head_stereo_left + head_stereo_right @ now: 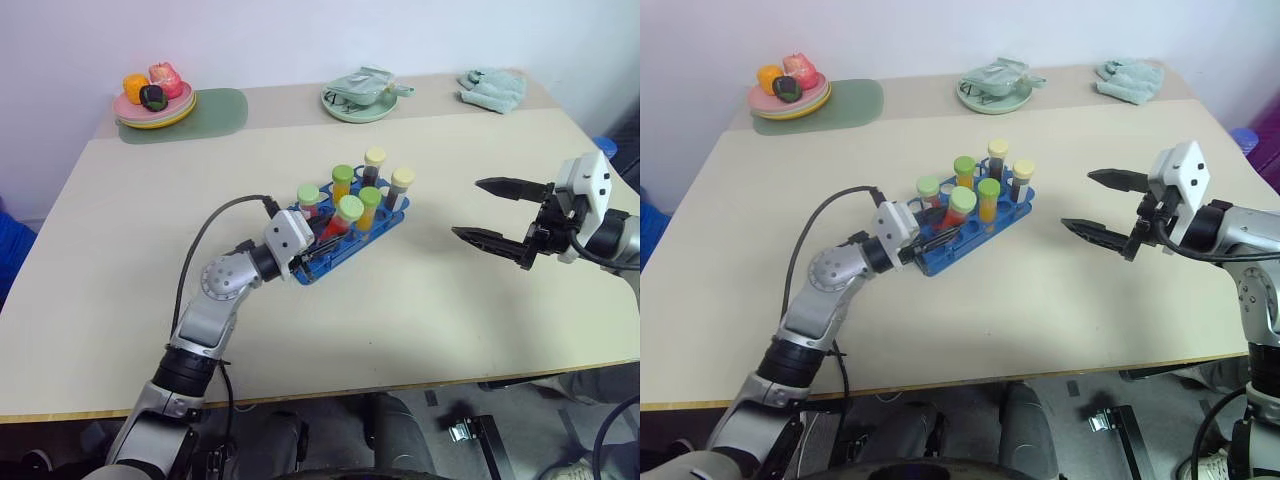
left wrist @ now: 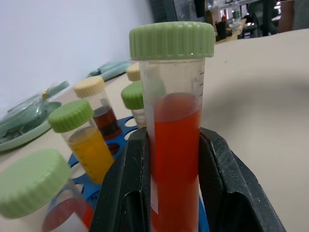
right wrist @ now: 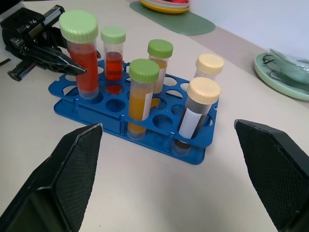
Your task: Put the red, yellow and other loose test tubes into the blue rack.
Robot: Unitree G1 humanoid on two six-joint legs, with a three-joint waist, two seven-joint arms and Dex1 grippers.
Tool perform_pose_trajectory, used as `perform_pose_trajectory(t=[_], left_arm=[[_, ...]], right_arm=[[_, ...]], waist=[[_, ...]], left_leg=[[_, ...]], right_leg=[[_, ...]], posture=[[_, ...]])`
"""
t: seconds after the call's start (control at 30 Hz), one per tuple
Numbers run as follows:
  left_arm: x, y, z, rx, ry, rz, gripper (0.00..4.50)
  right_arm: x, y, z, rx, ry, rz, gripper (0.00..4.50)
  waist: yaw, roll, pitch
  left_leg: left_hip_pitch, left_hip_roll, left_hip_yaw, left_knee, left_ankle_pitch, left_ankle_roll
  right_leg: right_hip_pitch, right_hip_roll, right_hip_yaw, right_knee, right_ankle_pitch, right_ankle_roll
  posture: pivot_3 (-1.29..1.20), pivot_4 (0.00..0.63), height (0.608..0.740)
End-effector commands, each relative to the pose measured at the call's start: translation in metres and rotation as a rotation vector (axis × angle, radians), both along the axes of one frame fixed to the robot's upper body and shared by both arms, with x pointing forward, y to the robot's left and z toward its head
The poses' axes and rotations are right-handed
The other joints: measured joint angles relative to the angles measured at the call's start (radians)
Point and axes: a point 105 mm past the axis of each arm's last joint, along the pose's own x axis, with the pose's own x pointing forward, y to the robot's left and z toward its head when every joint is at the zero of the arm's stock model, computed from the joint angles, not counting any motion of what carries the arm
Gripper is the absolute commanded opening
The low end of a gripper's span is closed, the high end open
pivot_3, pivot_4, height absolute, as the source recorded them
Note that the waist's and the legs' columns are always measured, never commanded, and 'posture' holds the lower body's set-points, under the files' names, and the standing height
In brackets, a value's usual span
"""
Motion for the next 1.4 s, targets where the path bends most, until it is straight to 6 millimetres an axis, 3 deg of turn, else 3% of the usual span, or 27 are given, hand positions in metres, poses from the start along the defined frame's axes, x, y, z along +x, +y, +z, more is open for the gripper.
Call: perform_pose_trajectory(t=[0.03, 0.43, 0.73, 1.13, 1.37, 1.4], left_arm=[[0.002, -0.006, 0.006, 0.010, -0.047, -0.019, 0.75], [0.000, -0.012, -0.002, -0.005, -0.010, -0.036, 0.75], [0.005, -0.006, -0.004, -0.154, 0.141, 0.040, 0.75], [-0.001, -0.009, -0.012, -0.134, 0.154, 0.023, 0.75], [0.000, -0.002, 0.000, -0.160, 0.132, 0.009, 4.27], [-0.001, 0.000, 0.001, -0.159, 0.128, 0.008, 4.45]], right_arm=[[-0.005, -0.001, 0.015, -0.011, -0.052, 0.002, 4.50], [-0.007, -0.003, 0.016, -0.020, -0.052, -0.011, 4.50], [-0.005, -0.002, 0.017, -0.021, -0.059, -0.011, 4.50], [-0.003, -0.002, 0.017, -0.027, -0.065, -0.007, 4.50], [-0.001, -0.002, 0.016, -0.023, -0.070, -0.006, 4.50], [-0.001, -0.002, 0.016, -0.021, -0.070, -0.006, 4.50]], waist=[[0.000, 0.000, 0.000], [0.000, 0.000, 0.000], [0.004, 0.000, 0.000], [0.001, 0.000, 0.000], [0.000, 0.000, 0.000], [0.000, 0.000, 0.000]], left_leg=[[0.000, 0.000, 0.000, 0.000, 0.000, 0.000], [0.000, 0.000, 0.000, 0.000, 0.000, 0.000], [0.001, 0.000, -0.001, 0.000, 0.000, 0.001], [0.001, 0.000, 0.000, 0.000, 0.000, 0.001], [0.001, 0.000, 0.000, 0.000, 0.000, 0.001], [0.001, 0.000, 0.000, 0.000, 0.000, 0.001]], right_leg=[[0.000, 0.000, 0.000, 0.000, 0.000, 0.000], [0.001, 0.000, 0.000, -0.002, 0.000, 0.000], [0.002, 0.000, 0.000, -0.003, 0.001, 0.000], [0.002, 0.000, 0.000, -0.003, 0.001, 0.000], [0.002, 0.000, 0.000, -0.003, 0.001, 0.000], [0.002, 0.000, 0.000, -0.003, 0.001, 0.000]], posture=[[0.00, 0.150, 0.740], [0.00, 0.150, 0.740], [0.00, 0.150, 0.740], [0.00, 0.150, 0.740], [0.00, 0.150, 0.740], [0.00, 0.150, 0.740]])
